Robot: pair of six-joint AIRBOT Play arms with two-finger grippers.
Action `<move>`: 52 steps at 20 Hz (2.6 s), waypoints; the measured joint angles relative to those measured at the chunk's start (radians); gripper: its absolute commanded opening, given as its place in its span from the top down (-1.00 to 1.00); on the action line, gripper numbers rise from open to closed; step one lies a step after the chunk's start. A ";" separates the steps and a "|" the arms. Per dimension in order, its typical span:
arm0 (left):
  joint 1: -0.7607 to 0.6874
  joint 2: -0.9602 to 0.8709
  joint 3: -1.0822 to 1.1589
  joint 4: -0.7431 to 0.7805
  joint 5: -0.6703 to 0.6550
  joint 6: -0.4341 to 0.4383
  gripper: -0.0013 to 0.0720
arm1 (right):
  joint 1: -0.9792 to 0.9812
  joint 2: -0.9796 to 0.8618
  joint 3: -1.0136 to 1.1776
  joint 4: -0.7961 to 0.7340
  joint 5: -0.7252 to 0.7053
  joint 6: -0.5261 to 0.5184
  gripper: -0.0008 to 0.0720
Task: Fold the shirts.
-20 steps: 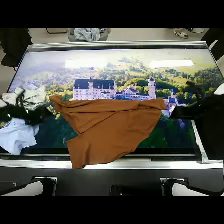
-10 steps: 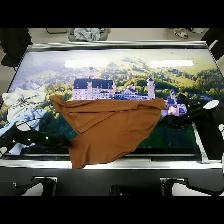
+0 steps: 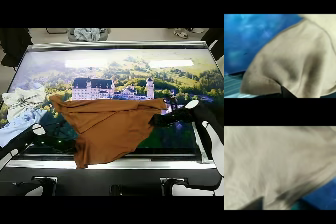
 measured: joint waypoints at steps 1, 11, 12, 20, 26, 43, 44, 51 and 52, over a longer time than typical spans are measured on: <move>-0.014 0.001 0.006 0.001 0.008 0.000 0.88 | 0.008 -0.007 -0.002 -0.001 -0.027 0.006 0.87; -0.407 -0.016 0.103 -0.346 0.195 0.021 0.88 | -0.046 -0.020 0.276 0.026 -0.429 0.023 0.87; -0.466 -0.030 0.109 -0.404 0.242 0.024 0.88 | -0.048 -0.022 0.294 0.027 -0.465 0.034 0.87; -0.612 -0.139 0.253 -0.585 0.363 0.077 -0.69 | -0.066 -0.022 0.348 0.029 -0.358 0.057 -0.78; -0.133 -0.034 0.424 -0.168 0.208 0.024 -0.67 | -0.182 0.090 0.364 -0.057 -0.029 0.004 -0.78; 0.153 -0.282 0.477 -0.039 0.259 0.080 -0.67 | -0.065 0.170 -0.013 -0.200 0.324 -0.071 -1.00; 0.144 -0.293 0.477 -0.044 0.275 0.081 -0.66 | -0.062 0.170 -0.033 -0.187 0.323 -0.078 -1.00; 0.111 -0.328 0.477 -0.061 0.407 0.084 0.88 | -0.059 0.170 -0.139 -0.108 0.284 -0.097 -1.00; 0.110 -0.329 0.477 -0.064 0.415 0.084 0.88 | -0.059 0.170 -0.156 -0.092 0.274 -0.100 -1.00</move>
